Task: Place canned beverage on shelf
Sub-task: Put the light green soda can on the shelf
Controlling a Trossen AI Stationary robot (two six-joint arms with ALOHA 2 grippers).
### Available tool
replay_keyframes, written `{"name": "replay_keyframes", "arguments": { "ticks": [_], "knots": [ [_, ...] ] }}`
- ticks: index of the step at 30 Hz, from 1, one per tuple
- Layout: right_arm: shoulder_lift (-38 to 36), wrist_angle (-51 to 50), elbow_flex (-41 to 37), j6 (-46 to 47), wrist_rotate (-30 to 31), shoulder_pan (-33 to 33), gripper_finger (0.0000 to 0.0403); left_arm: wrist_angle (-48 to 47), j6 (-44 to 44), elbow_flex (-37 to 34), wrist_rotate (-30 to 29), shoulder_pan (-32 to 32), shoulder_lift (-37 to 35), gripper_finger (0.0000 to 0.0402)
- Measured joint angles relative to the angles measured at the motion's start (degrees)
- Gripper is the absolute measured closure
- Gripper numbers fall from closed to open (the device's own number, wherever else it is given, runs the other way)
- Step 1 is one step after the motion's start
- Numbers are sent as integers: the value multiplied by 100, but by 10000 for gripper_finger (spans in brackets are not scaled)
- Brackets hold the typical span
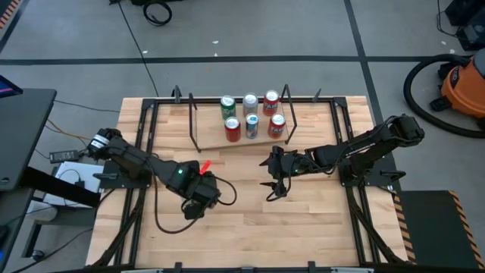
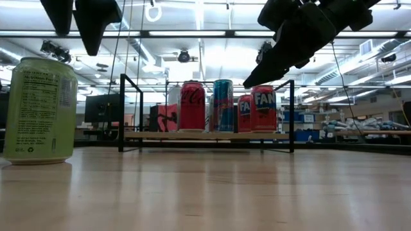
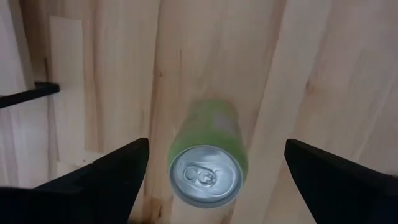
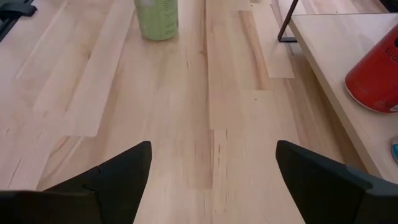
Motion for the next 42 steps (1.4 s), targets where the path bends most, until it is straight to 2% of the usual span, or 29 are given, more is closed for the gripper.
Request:
{"name": "replay_keyframes", "arguments": {
  "ticks": [6,14,20,25,30,36,42],
  "knots": [
    [0,6,0,2,0,47,48,48,36,-35,-297,-164,-90,15],
    [0,69,0,2,0,55,48,570,-103,-933,-310,-246,-444,15],
    [0,144,2,2,0,55,48,1026,-351,-1643,-96,-246,-848,15],
    [0,143,2,2,-2,55,48,1447,-499,-2056,200,-244,-921,16],
    [0,140,2,2,-2,55,48,1415,-839,-2185,213,-241,-917,50],
    [0,144,2,3,-1,55,48,1422,-1550,-2184,170,-230,-924,101],
    [0,154,2,21,-2,55,48,1399,-3234,-2188,-308,-117,-921,86]
  ]
}}
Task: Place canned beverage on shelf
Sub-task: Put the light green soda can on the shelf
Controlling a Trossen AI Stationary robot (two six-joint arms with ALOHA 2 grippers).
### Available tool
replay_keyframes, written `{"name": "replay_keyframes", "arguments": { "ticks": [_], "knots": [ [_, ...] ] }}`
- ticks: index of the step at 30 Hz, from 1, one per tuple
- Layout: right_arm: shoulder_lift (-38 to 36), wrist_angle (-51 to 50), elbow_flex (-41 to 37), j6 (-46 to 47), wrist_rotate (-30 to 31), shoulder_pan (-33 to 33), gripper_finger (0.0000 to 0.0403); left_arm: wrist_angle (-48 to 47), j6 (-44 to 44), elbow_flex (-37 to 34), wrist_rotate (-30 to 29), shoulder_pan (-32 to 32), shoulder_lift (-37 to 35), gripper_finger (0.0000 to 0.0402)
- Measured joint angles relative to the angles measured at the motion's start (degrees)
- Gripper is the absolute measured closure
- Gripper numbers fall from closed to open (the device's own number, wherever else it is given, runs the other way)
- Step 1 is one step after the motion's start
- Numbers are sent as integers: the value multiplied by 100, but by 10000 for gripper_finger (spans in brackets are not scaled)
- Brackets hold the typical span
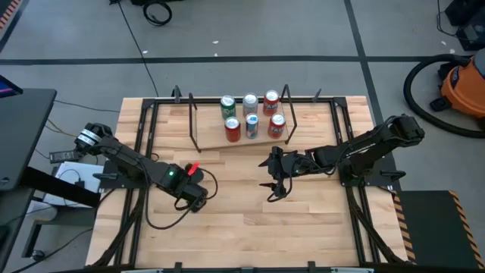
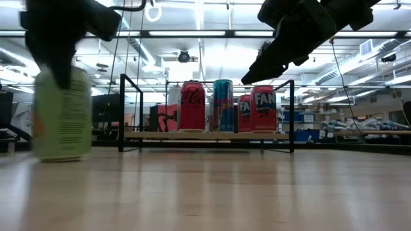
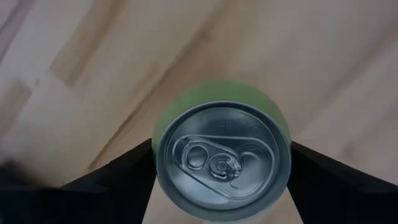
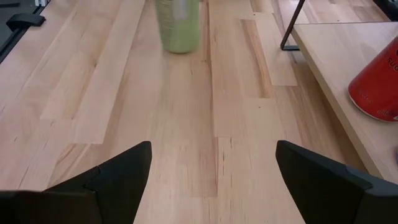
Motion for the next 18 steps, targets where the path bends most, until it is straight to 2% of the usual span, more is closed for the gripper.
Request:
{"name": "replay_keyframes", "arguments": {
  "ticks": [2,5,11,18],
  "knots": [
    [0,15,0,2,0,0,48,13,-677,-4,-170,108,8,82],
    [0,18,0,3,0,0,48,129,-1028,-7,-353,234,13,81],
    [0,16,0,2,0,0,48,395,-706,-8,-298,392,13,75],
    [0,14,0,3,0,0,48,370,-384,-4,-303,552,11,20]
  ]
}}
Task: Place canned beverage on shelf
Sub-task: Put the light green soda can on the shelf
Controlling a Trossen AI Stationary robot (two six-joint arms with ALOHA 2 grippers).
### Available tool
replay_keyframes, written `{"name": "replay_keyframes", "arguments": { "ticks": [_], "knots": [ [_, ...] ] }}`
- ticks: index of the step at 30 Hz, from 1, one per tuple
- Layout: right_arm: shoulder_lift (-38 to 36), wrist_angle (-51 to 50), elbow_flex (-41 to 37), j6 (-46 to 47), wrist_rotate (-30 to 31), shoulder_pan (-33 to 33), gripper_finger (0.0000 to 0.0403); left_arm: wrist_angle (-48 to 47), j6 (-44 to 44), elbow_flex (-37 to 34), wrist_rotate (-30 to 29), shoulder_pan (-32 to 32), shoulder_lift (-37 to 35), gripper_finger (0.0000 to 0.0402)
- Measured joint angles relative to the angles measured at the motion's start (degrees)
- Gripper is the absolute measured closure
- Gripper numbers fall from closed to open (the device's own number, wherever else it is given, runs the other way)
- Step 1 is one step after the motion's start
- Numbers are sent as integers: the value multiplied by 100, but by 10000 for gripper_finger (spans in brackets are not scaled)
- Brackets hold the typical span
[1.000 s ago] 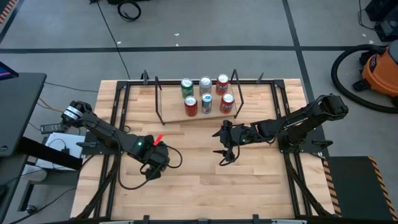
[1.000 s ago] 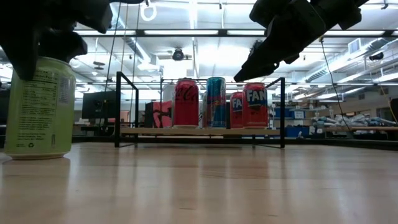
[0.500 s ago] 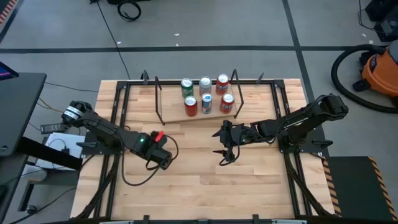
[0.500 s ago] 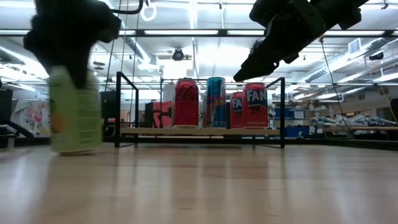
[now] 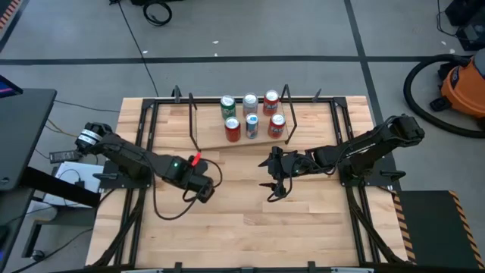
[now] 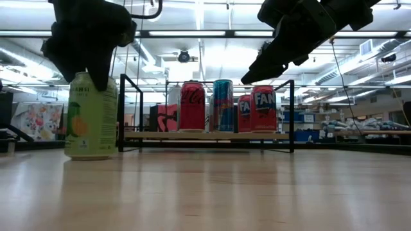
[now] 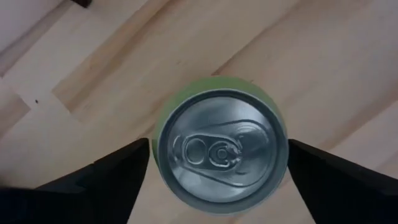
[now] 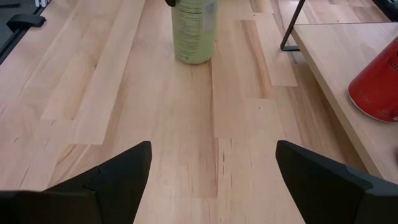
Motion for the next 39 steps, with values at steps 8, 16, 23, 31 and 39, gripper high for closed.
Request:
{"name": "replay_keyframes", "arguments": {
  "ticks": [8,16,23,31,39],
  "knots": [
    [0,1,0,0,0,0,48,9,1905,0,283,212,-2,6],
    [0,2,0,-1,-1,0,48,-24,4993,0,332,164,-2,6],
    [0,2,0,-11,-2,-1,48,66,6444,2,246,210,-2,6],
    [0,2,0,-17,-2,-1,48,216,6839,2,251,188,-2,7],
    [0,2,0,-19,-2,-1,48,216,6750,11,249,188,-4,65]
  ]
}}
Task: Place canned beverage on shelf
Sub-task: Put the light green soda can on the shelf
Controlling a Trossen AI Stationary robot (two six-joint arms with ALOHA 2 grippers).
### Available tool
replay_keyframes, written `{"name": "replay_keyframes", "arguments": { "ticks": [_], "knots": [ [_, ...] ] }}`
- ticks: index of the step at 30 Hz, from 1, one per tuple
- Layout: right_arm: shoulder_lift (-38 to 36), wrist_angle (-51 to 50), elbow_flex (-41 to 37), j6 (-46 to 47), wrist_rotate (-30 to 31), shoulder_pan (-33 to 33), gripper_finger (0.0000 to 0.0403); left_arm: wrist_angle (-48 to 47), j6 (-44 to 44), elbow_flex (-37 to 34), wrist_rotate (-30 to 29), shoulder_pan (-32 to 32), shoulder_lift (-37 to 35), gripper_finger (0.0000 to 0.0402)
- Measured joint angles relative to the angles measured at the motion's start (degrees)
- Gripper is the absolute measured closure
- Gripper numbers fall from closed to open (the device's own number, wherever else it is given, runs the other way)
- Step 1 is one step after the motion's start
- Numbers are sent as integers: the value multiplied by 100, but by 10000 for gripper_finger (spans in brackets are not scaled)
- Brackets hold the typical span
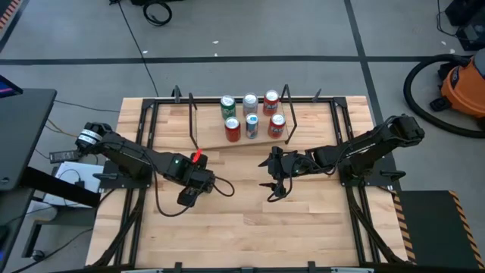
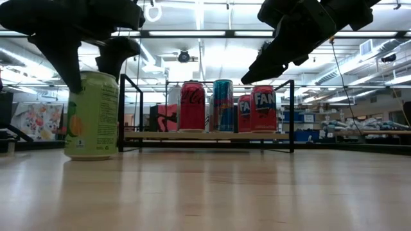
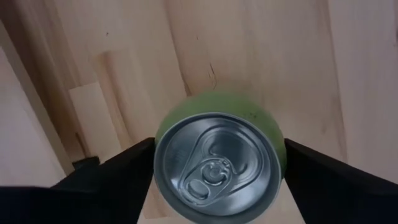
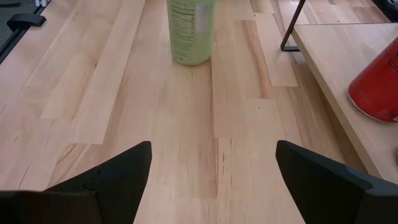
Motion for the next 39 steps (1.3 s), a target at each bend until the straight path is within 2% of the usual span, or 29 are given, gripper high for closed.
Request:
{"name": "replay_keyframes", "arguments": {
  "ticks": [3,6,12,17,20,24,33,39],
  "knots": [
    [0,0,0,-1,0,1,48,-5,-317,0,3,0,-9,89],
    [0,0,0,-1,0,0,48,13,-952,1,-19,13,-9,96],
    [0,0,0,1,0,-1,48,20,-2978,0,-237,17,-7,84],
    [0,0,0,14,0,0,48,70,-5007,0,-280,35,-7,82],
    [0,0,0,14,0,-1,48,215,-5611,0,-251,56,-7,81],
    [0,0,0,16,0,-1,48,443,-5571,-2,-214,55,2,74],
    [0,0,0,15,0,-1,48,577,-5277,-8,-223,138,4,19],
    [0,0,0,16,0,-1,48,579,-4414,-8,-244,140,4,13]
  ]
}}
